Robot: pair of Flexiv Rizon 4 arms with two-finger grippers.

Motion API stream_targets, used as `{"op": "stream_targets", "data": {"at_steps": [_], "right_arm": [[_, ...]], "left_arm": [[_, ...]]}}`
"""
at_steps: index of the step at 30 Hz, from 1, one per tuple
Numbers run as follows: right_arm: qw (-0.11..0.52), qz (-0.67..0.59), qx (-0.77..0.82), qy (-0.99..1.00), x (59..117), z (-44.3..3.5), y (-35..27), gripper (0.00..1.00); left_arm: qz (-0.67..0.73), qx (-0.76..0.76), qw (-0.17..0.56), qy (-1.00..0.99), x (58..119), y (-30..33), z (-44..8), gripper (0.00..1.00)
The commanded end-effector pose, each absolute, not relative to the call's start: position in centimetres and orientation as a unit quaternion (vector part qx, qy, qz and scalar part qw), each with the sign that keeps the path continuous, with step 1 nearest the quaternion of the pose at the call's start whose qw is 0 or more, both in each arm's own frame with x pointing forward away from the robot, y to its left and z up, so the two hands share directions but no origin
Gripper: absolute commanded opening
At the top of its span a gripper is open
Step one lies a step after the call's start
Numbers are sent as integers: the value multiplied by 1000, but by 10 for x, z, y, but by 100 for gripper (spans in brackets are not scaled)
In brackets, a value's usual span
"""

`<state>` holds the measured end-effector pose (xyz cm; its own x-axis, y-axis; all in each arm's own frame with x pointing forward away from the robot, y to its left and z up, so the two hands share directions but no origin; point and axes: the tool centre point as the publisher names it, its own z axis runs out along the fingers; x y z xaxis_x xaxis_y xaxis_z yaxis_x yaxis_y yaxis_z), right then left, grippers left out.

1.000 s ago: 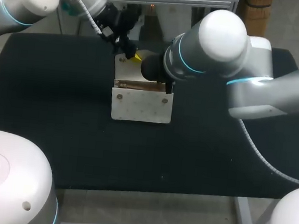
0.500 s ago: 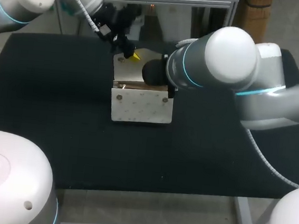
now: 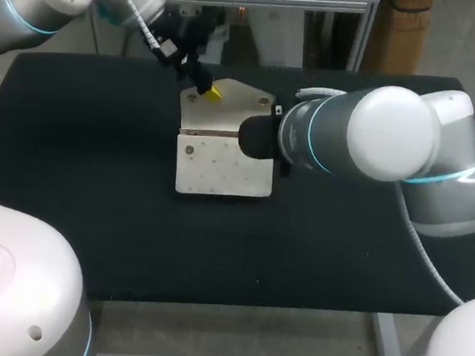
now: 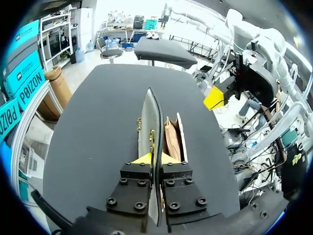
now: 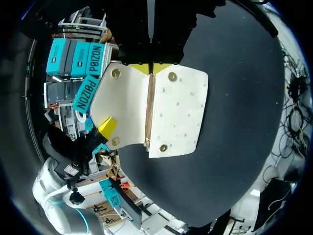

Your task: Pick up the bag, open it, inspect its contents, close it, and place it on the opposite side

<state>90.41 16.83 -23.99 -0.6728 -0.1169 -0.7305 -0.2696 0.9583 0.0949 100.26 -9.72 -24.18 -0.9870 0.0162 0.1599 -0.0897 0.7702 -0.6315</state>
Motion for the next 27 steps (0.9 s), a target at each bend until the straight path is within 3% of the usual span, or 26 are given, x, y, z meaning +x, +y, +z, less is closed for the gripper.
{"op": "stream_targets", "data": {"at_steps": [1, 10, 27], "right_arm": [[400, 98, -105, 905, 896, -246, 165, 0], [394, 95, -103, 909, 892, -257, 163, 0], [343, 106, -110, 927, 892, -312, 175, 0]], "left_arm": [[342, 6, 131, -930, 1031, -101, -259, 0], [339, 7, 109, -934, 1031, -99, -267, 0], [334, 47, -32, -941, 995, -102, -307, 0]]}}
